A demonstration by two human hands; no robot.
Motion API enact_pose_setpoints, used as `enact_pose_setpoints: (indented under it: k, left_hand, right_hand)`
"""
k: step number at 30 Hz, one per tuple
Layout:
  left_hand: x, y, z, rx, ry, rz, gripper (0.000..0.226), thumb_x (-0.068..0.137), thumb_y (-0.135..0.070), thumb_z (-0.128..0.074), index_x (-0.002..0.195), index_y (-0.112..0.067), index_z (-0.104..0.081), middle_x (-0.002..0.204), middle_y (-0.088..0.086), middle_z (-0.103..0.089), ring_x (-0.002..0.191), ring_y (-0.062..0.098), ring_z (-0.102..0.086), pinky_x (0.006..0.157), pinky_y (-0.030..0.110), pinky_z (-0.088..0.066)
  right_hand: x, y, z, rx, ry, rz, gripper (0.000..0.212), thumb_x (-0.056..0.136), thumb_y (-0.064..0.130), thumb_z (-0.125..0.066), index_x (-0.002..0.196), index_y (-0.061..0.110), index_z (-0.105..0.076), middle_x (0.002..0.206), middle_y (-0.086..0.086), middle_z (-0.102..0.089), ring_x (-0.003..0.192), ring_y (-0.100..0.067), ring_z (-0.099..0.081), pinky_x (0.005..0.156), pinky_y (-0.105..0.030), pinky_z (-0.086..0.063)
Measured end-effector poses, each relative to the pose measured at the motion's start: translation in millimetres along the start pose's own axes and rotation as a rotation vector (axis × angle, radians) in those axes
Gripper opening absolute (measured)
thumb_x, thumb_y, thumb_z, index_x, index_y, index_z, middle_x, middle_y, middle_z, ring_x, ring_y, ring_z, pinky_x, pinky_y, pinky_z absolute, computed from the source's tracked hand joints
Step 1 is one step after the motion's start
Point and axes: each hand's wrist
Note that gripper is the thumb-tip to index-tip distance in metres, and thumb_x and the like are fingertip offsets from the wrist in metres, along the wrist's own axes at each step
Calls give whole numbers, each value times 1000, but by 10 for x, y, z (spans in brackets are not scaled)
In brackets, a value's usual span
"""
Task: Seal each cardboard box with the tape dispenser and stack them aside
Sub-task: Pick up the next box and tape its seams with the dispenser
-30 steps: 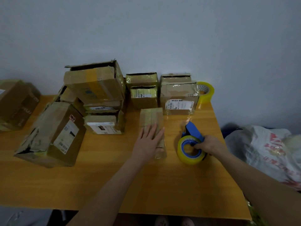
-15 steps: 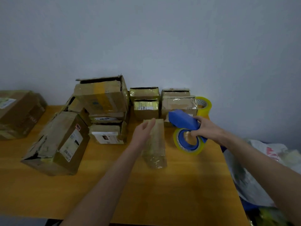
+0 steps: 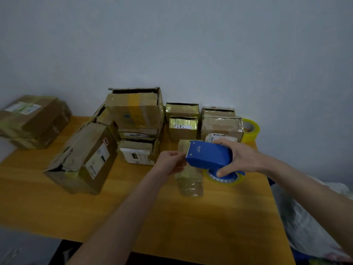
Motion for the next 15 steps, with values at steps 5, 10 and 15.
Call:
enact_pose_setpoints:
  k: [5, 10, 15]
  left_hand:
    - [-78, 149, 49, 124, -30, -55, 15, 94, -20, -56, 98, -8, -64, 83, 2, -66, 70, 6, -63, 54, 16, -49]
    - [-124, 232, 442, 72, -131, -14, 10, 91, -15, -63, 83, -10, -62, 75, 2, -61, 66, 9, -62, 54, 19, -50]
    - [-162, 401, 632, 163, -163, 27, 11, 92, -13, -62, 86, -4, -62, 74, 6, -61, 68, 13, -60, 51, 18, -51]
  right_hand:
    - [30, 5, -82, -125, 18, 37, 69, 65, 48, -79, 114, 61, -33, 107, 28, -49, 95, 9, -51, 70, -9, -41]
    - [-106, -186, -16, -141, 54, -2, 62, 68, 37, -83, 109, 58, -42, 107, 24, -55, 98, 5, -55, 76, -13, -44]
    - [-262, -420, 5, -149, 97, -70, 67, 70, 30, -84, 121, 46, -44, 113, 13, -58, 103, -10, -57, 91, -37, -51]
Point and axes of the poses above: each hand's wrist, its own x-axis towards the middle knuckle, its own z-axis out of the back of the hand, y = z × x
